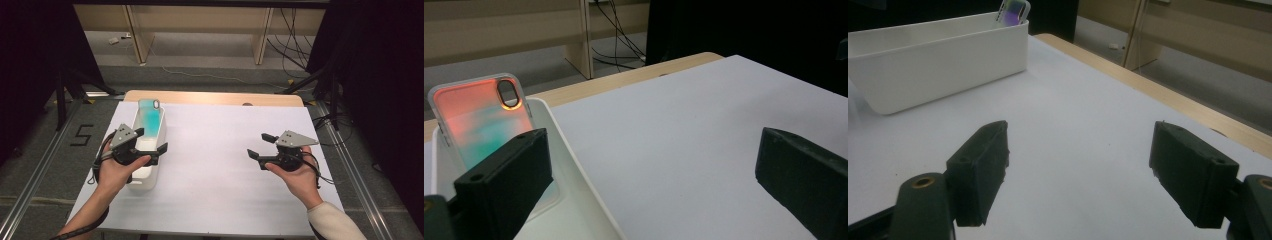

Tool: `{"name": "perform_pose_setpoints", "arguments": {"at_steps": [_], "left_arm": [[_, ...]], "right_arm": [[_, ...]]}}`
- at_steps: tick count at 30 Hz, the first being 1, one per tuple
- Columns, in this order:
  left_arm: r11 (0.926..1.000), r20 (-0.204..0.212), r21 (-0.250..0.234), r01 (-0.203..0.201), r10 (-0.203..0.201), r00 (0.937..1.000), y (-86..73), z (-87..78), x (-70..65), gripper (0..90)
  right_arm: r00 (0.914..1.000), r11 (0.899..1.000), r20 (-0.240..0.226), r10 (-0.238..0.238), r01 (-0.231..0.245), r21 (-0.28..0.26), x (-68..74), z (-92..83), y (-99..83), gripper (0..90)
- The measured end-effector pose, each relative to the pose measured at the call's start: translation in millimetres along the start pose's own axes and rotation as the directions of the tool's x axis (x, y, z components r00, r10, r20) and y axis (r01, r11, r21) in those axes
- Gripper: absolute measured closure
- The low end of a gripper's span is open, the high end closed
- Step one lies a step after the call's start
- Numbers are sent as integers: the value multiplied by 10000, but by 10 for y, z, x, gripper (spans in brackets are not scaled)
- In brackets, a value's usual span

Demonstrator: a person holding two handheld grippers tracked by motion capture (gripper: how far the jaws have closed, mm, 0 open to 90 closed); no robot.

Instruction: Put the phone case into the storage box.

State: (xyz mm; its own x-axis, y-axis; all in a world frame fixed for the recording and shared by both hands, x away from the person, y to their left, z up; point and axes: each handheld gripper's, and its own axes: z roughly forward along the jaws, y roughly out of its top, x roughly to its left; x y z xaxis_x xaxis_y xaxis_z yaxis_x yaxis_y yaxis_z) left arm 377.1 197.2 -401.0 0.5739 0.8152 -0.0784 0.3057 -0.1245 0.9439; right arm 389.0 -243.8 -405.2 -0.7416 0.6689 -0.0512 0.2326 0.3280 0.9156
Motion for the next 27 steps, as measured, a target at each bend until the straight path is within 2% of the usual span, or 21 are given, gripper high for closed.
{"name": "perform_pose_setpoints", "arguments": {"at_steps": [5,12,27], "left_arm": [[9999,55,-7,-173,173,9998,-38,-47,-49,12],[9999,86,-70,-144,145,9999,-80,-100,-77,12],[9996,230,-114,-239,241,9994,-115,-88,-103,9]], "right_arm": [[10000,10000,-3,-14,14,-9,1,8,-1,249],[10000,10000,42,-15,15,-77,4,14,-3,249],[10000,10000,27,5,-5,-92,2,17,-7,247]]}}
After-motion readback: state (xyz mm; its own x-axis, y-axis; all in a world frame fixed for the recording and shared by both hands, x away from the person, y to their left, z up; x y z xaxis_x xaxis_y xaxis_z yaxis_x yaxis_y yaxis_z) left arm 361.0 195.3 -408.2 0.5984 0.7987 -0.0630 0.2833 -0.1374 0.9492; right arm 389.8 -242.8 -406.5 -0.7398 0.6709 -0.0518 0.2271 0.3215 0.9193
